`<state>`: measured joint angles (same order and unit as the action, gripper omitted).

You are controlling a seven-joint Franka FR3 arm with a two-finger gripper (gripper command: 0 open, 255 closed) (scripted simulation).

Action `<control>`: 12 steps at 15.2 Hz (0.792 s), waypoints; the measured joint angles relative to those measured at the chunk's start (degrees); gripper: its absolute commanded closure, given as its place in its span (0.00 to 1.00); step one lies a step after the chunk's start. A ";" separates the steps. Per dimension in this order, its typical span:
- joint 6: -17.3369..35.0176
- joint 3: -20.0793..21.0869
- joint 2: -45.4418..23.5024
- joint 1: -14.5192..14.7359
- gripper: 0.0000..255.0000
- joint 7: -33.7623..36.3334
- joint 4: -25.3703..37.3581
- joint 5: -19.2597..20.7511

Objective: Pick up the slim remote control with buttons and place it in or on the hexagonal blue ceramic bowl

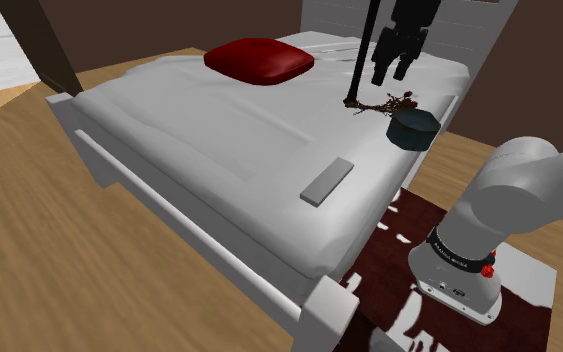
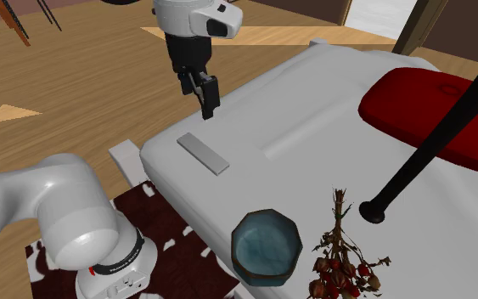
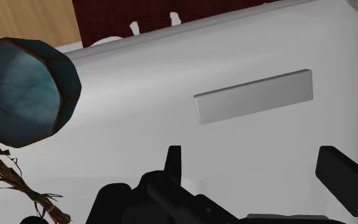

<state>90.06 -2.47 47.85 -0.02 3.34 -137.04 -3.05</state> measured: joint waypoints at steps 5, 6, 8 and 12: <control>4.79 4.39 2.06 -2.67 0.00 10.40 -6.58 -2.70; 6.49 5.93 1.81 -3.46 0.00 13.86 -7.94 -3.68; 9.30 9.27 2.53 -4.80 0.00 21.16 -11.20 -5.89; 16.64 16.31 1.82 -7.40 0.00 35.47 -17.46 -10.62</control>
<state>106.70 13.84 49.67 -7.42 38.81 -154.50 -13.67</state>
